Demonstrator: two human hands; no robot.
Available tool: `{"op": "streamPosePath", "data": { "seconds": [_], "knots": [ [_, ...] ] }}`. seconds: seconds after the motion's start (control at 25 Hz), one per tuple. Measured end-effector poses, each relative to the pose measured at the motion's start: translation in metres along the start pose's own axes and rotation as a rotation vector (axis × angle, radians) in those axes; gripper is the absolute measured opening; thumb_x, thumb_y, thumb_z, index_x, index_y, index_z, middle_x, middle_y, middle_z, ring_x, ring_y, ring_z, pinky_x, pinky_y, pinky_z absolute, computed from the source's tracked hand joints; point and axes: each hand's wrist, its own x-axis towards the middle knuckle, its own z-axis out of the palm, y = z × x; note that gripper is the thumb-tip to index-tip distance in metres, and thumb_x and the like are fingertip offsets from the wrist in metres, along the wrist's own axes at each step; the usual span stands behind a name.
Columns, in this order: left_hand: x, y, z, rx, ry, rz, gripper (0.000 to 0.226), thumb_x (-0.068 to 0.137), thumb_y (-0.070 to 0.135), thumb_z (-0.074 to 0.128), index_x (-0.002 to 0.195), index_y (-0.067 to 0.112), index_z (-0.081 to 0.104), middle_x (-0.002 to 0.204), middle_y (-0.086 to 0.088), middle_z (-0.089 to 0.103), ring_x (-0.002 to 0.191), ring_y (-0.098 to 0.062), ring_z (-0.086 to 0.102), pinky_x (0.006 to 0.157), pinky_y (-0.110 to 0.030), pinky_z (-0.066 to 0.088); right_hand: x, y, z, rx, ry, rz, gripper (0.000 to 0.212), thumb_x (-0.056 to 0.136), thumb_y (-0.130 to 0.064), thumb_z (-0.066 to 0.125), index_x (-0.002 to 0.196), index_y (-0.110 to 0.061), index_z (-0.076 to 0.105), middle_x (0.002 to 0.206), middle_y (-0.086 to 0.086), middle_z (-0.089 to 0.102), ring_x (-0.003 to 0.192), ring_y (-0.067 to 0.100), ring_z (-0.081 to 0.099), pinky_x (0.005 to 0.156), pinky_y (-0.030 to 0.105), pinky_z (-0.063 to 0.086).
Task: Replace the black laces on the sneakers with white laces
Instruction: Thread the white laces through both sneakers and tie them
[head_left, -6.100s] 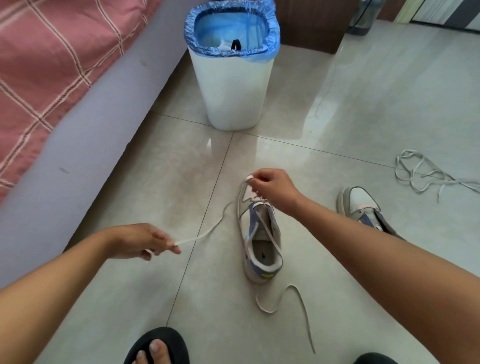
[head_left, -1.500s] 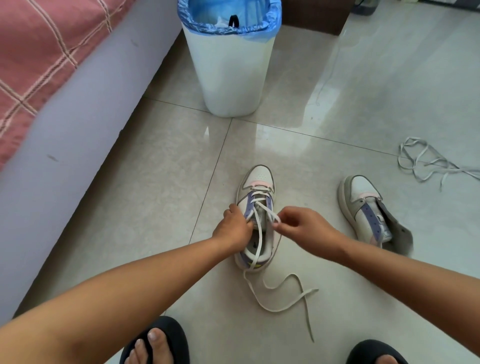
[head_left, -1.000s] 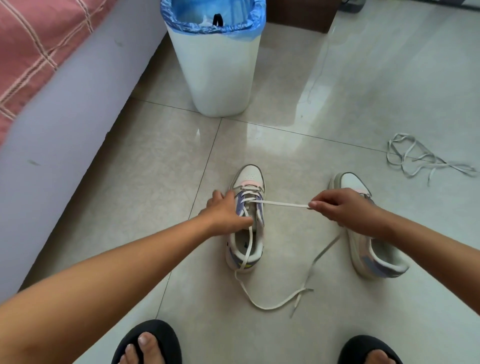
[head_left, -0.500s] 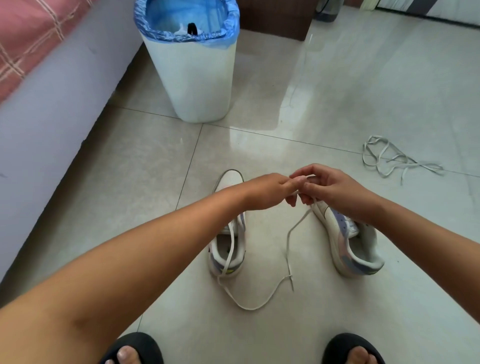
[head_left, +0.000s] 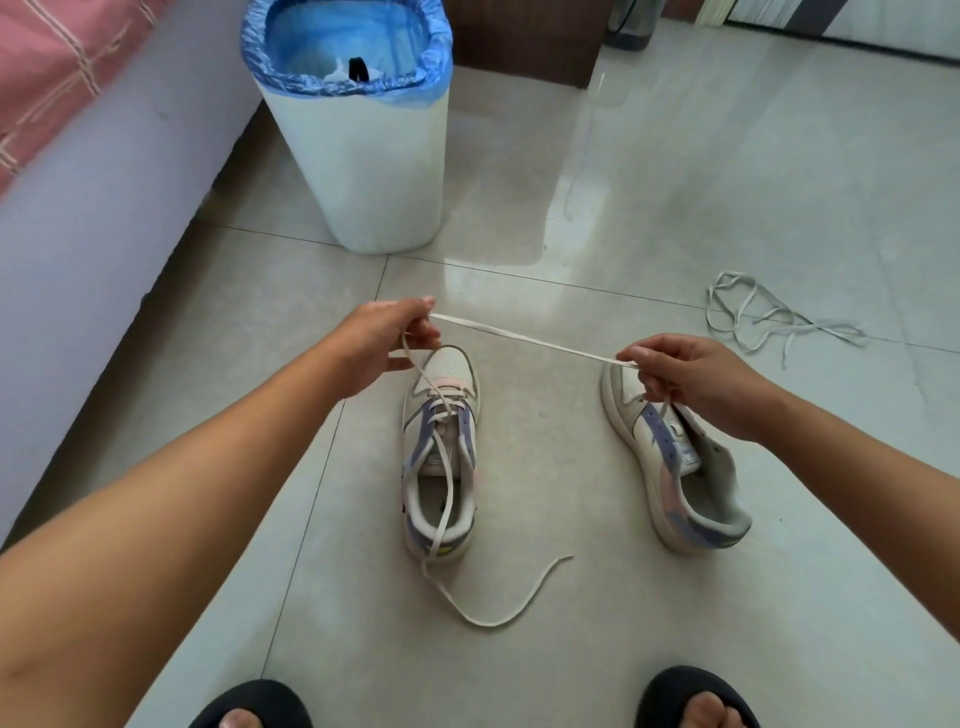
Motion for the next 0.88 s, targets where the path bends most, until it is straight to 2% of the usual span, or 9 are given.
{"op": "streamPosePath", "data": {
  "seconds": [0.12,0.2,0.28,0.4,0.52,0.6,0.72,0.8,0.88],
  "knots": [
    [0.002,-0.002,-0.010,-0.124,0.032,-0.034,0.033,0.094,0.029,0.051,0.063,0.019,0.049,0.066,0.006,0.063,0.082,-0.017,0.063,0.089,-0.040,0.041,-0.003,-0.002,-0.007,-0.117,-0.005,0.010,0.019,0.095,-0.020,0.053,0.089,-0.013,0.069,0.064,-0.001,0.042,0.056,0.010,0.038,0.058,0.019,0.041],
    [0.003,-0.004,-0.014,-0.159,0.034,-0.046,0.032,0.094,0.030,0.051,0.064,0.019,0.049,0.067,0.006,0.063,0.083,-0.018,0.063,0.090,-0.041,0.041,-0.006,-0.006,-0.007,-0.371,-0.007,-0.032,0.017,0.095,-0.019,0.053,0.091,-0.015,0.069,0.067,-0.006,0.050,0.060,0.007,0.044,0.057,0.011,0.041],
    [0.003,-0.006,-0.017,-0.175,0.034,-0.052,0.032,0.094,0.031,0.051,0.064,0.019,0.049,0.070,0.004,0.063,0.083,-0.018,0.063,0.088,-0.040,0.042,-0.006,-0.007,-0.005,-0.574,-0.005,-0.112,0.015,0.094,-0.016,0.054,0.102,-0.015,0.067,0.082,-0.005,0.059,0.074,0.006,0.053,0.064,0.009,0.039],
    [0.003,-0.007,-0.019,-0.206,0.044,-0.067,0.032,0.094,0.031,0.050,0.064,0.019,0.049,0.073,0.003,0.062,0.083,-0.016,0.063,0.086,-0.040,0.043,-0.004,0.000,-0.005,-0.888,0.034,-0.250,0.023,0.094,-0.013,0.054,0.113,-0.007,0.066,0.091,0.003,0.050,0.086,0.022,0.054,0.075,0.022,0.033],
    [0.004,-0.008,-0.020,-0.230,0.042,-0.086,0.034,0.094,0.032,0.050,0.063,0.020,0.048,0.070,0.004,0.063,0.083,-0.016,0.063,0.090,-0.042,0.042,-0.004,0.012,-0.004,-1.114,0.129,-0.364,0.023,0.095,-0.016,0.052,0.107,-0.002,0.066,0.092,0.011,0.052,0.076,0.036,0.057,0.065,0.034,0.042],
    [0.004,-0.008,-0.019,-0.247,0.043,-0.091,0.034,0.094,0.032,0.050,0.063,0.020,0.048,0.067,0.005,0.063,0.084,-0.016,0.063,0.091,-0.042,0.042,-0.005,0.013,-0.005,-1.199,0.227,-0.337,0.025,0.095,-0.021,0.051,0.101,-0.002,0.066,0.095,0.015,0.056,0.075,0.040,0.059,0.065,0.038,0.044],
    [0.004,-0.007,-0.020,-0.255,0.054,-0.095,0.033,0.094,0.031,0.050,0.063,0.019,0.049,0.069,0.005,0.062,0.085,-0.016,0.063,0.091,-0.042,0.042,-0.001,0.013,-0.015,-1.288,0.305,-0.202,0.030,0.098,-0.024,0.045,0.099,-0.001,0.065,0.100,0.016,0.057,0.087,0.039,0.057,0.072,0.038,0.041],
    [0.004,-0.007,-0.021,-0.243,0.068,-0.098,0.031,0.094,0.031,0.052,0.065,0.019,0.050,0.074,0.003,0.061,0.086,-0.016,0.062,0.091,-0.041,0.043,0.003,0.016,-0.021,-1.270,0.290,-0.140,0.028,0.097,-0.018,0.045,0.101,0.001,0.066,0.100,0.019,0.055,0.093,0.039,0.054,0.076,0.040,0.043],
    [0.003,-0.007,-0.020,-0.216,0.064,-0.091,0.029,0.093,0.032,0.054,0.068,0.018,0.052,0.077,0.002,0.060,0.086,-0.016,0.061,0.093,-0.042,0.043,0.006,0.018,-0.024,-1.139,0.270,-0.076,0.024,0.096,-0.012,0.048,0.090,0.001,0.067,0.089,0.017,0.054,0.089,0.038,0.054,0.074,0.037,0.042]
  ]
}}
